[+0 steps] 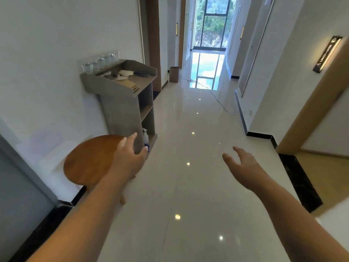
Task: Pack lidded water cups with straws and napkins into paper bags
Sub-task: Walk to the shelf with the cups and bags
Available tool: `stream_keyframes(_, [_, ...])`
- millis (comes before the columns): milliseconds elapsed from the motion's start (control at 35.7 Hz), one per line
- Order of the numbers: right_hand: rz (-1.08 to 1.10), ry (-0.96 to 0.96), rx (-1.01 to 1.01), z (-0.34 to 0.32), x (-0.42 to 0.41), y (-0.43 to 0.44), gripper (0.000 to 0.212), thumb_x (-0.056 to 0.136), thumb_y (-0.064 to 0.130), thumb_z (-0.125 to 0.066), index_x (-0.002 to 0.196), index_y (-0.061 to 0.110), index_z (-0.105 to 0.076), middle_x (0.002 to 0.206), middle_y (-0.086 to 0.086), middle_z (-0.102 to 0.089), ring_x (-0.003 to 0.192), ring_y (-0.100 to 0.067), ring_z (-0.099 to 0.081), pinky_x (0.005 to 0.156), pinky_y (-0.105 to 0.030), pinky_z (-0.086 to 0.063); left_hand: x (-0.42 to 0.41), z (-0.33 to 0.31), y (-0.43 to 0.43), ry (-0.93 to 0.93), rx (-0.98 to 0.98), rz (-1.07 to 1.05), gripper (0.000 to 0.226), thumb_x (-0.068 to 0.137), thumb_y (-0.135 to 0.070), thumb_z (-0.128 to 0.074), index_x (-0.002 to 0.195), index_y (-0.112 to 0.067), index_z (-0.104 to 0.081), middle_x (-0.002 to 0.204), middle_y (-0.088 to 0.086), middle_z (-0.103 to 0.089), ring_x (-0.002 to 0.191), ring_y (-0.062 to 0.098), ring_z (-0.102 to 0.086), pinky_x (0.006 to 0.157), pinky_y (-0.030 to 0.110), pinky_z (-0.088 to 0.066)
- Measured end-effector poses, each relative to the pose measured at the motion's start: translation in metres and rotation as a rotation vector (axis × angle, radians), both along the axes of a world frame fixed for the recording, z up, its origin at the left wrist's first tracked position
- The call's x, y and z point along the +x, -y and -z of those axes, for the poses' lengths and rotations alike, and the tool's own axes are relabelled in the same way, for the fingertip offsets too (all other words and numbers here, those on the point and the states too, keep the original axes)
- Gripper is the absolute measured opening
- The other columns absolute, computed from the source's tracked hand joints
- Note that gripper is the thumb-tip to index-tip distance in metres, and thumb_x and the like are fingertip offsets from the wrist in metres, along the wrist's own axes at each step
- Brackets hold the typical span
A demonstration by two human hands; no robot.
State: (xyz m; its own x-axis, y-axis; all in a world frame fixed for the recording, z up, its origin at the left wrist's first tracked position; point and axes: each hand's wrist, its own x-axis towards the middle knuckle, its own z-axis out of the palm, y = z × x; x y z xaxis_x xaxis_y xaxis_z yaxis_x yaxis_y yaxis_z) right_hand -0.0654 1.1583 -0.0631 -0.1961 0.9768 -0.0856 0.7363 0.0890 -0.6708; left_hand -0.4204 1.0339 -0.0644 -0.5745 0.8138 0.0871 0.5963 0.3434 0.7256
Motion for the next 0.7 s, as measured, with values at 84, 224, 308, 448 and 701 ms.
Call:
stream_keyframes(84, [0.054,0.009,0.015,-0.009,0.002,-0.043,0.079,0.099,0.073,-0.048,0.165,0.033,-0.033,0.169,-0.009,-0.034,0.155,-0.031,-0.036,0.120,-0.051,-0.035,-0.001,-0.007,-0.066,0.009,0.021,0.062,0.068,0.102,-0.055,-0.058,0.162,-0.038,-0.031,0.171,0.001,-0.027,0.154,0.029,-0.034,0.119,0.053,-0.042])
stream_keyframes(224, [0.117,0.015,0.013,-0.014,0.006,-0.121,0.078,0.101,0.071,-0.046,0.166,0.030,-0.032,0.170,-0.010,-0.034,0.157,-0.031,-0.033,0.124,-0.052,-0.031,-0.007,-0.006,-0.160,-0.066,-0.022,0.146,0.069,0.100,-0.056,-0.059,0.160,-0.040,-0.029,0.171,0.001,-0.025,0.155,0.033,-0.031,0.121,0.060,-0.038])
stream_keyframes(308, [0.145,-0.023,0.000,-0.007,0.004,-0.177,0.077,0.101,0.071,-0.046,0.166,0.031,-0.032,0.170,-0.010,-0.034,0.156,-0.032,-0.034,0.122,-0.053,-0.033,-0.016,0.001,-0.214,-0.127,-0.045,0.143,0.070,0.099,-0.059,-0.060,0.159,-0.043,-0.028,0.172,0.000,-0.024,0.156,0.035,-0.029,0.119,0.062,-0.038])
stream_keyframes(448, [0.116,-0.067,-0.008,0.015,-0.012,-0.286,0.076,0.101,0.069,-0.048,0.165,0.029,-0.035,0.168,-0.011,-0.037,0.153,-0.033,-0.038,0.119,-0.053,-0.036,-0.033,0.015,-0.302,-0.159,-0.088,0.102,0.071,0.099,-0.058,-0.062,0.160,-0.043,-0.028,0.171,0.001,-0.023,0.154,0.036,-0.031,0.118,0.059,-0.039])
stream_keyframes(701, [-0.042,-0.145,-0.093,0.018,-0.081,-0.481,0.077,0.101,0.068,-0.050,0.165,0.030,-0.033,0.169,-0.010,-0.033,0.154,-0.032,-0.038,0.118,-0.050,-0.037,-0.080,0.002,-0.431,-0.246,-0.151,-0.085,0.074,0.096,-0.062,-0.063,0.159,-0.046,-0.028,0.171,0.001,-0.024,0.153,0.035,-0.034,0.113,0.055,-0.045])
